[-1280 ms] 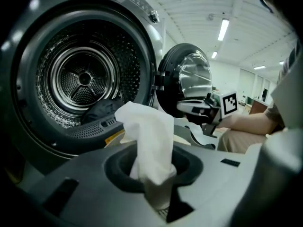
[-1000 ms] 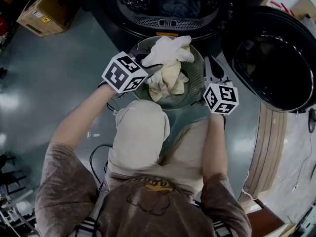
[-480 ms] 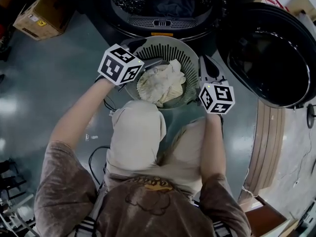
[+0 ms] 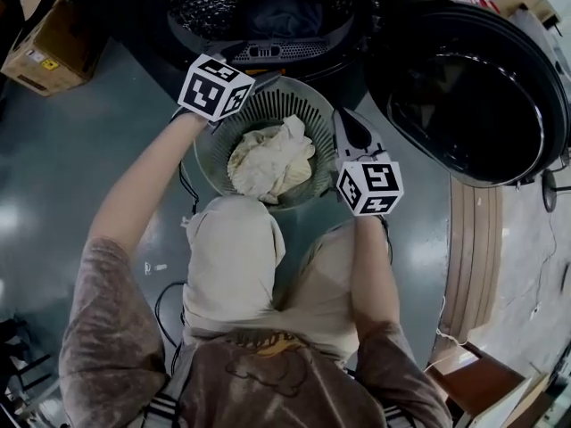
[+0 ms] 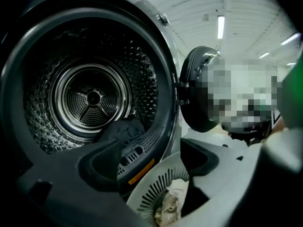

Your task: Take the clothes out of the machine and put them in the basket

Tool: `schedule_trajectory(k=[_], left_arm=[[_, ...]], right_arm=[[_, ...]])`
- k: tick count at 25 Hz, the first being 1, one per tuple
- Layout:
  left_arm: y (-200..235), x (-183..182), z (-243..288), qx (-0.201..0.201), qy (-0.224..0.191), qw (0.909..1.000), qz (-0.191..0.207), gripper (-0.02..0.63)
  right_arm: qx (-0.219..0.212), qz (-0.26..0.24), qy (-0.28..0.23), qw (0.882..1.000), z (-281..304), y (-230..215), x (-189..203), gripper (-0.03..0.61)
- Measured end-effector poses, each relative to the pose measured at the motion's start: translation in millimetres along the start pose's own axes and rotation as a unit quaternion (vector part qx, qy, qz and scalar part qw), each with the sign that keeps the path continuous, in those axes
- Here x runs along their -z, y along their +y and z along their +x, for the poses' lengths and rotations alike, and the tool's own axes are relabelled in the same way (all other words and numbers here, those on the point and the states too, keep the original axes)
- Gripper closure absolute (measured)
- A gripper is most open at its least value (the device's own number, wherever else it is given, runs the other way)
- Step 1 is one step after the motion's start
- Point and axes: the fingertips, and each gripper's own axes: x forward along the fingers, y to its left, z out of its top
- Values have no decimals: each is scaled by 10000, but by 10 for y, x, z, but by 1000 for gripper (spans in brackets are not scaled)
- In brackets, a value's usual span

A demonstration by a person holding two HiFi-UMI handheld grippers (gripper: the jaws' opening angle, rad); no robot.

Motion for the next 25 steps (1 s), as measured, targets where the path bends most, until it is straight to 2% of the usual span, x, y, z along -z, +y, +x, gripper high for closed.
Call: schedule_trajectory(k=[4, 11, 22, 25], left_arm=[[224, -47, 341, -206, -28, 9997, 162, 221], [820, -46, 903, -548, 350, 9969, 451, 197], [1242, 12, 1588, -217, 978, 9915, 836, 190], [1270, 103, 1710, -13, 1223, 9902, 667, 190]], right_arm=[[-41, -2, 47, 10000, 23, 49, -5, 580], [-165, -126, 113, 9997, 89, 183, -26, 580], [-204, -74, 152, 9996, 218, 221, -38, 580], [-237, -45, 151, 9996, 281, 236, -26, 580]])
